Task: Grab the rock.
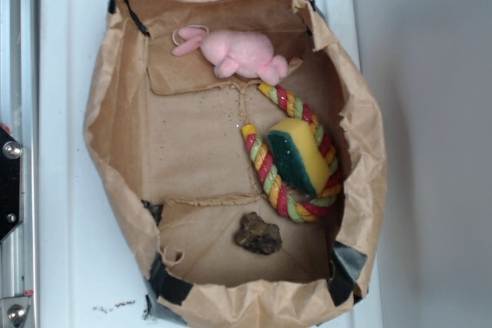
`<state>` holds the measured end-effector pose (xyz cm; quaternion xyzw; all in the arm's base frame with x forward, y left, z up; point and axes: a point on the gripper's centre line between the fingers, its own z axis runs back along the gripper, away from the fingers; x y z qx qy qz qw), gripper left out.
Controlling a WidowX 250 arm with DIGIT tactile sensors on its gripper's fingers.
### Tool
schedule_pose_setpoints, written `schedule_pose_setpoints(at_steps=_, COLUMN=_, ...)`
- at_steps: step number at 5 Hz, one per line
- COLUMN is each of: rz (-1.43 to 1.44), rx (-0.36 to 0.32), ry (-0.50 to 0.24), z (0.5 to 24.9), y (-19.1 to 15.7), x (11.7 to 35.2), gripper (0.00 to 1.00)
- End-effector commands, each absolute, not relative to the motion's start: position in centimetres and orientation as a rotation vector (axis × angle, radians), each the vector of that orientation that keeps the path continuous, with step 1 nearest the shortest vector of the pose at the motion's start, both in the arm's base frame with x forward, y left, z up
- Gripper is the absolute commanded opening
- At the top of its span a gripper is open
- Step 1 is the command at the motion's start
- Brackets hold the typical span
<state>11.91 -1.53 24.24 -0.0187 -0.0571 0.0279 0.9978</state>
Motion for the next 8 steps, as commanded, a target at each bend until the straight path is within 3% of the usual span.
schedule_pose_setpoints(at_steps=1, rz=0.056, rx=-0.037, ry=-0.114, z=24.2, y=-1.5, x=11.9, gripper=1.0)
schedule_pose_setpoints(at_steps=3, rz=0.096, rx=-0.084, ry=-0.163, z=21.7, y=-0.1, x=21.5, gripper=1.0)
schedule_pose_setpoints(at_steps=4, rz=0.038, rx=-0.118, ry=-0.204, z=20.2, y=0.4, x=23.9, gripper=1.0)
schedule_pose_setpoints(at_steps=6, rz=-0.083, rx=-0.098, ry=-0.211, z=16.4, y=2.0, x=26.7, gripper=1.0)
schedule_pose_setpoints(at_steps=8, rz=-0.153, rx=-0.103, ry=-0.194, z=14.0, y=0.2, x=28.6, gripper=1.0)
